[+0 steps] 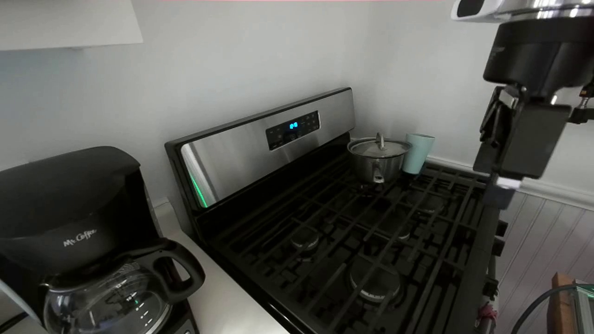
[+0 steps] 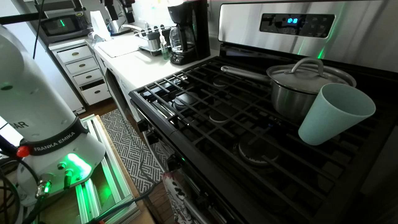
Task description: Remove the silver lid from the pot and place it on the stove.
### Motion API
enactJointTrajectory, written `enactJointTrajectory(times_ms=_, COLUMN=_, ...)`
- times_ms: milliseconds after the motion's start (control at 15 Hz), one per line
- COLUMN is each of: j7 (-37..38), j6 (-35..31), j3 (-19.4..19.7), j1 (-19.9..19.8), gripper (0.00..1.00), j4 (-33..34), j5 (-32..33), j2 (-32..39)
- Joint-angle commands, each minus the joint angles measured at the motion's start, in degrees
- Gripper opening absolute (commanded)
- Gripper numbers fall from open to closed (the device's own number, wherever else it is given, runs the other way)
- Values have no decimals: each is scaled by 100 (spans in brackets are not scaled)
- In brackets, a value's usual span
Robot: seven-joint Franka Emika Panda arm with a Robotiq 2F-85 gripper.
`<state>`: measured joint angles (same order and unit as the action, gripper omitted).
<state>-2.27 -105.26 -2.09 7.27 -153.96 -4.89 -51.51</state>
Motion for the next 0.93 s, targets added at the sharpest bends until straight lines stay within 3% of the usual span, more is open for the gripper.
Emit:
enactJointTrajectory(times_ms=0, j7=-9, j6=-23, j3=545, j1=-770, gripper=100, j4=347, j5=323, j2=-115)
enactJointTrajectory(times_ms=333, j7=-41, j6=-405, j3=1603, j1=-1926, gripper=100, j4=831, j5=826, j2=449)
enactJointTrajectory(times_ms=467, j7=65, j6=-512, j3=1957, j1=-2002, gripper=100, j4=965, j5=413, j2=735)
enactJointTrajectory(times_ms=533, j7=-104, j6=-395, j3=1737, j1=-2033, gripper=100, j4=725, j5=612, j2=318)
enactJointTrajectory(times_ms=733, j7=-103, j6=-480, j3=1937, j1=-2109, gripper=100, j4=848, j5=493, j2=642)
enactJointTrajectory(times_ms=867, j7=328, j6=-889, j3=2026, j1=-2254, gripper=100, j4=1058, j5=327, j2=1069)
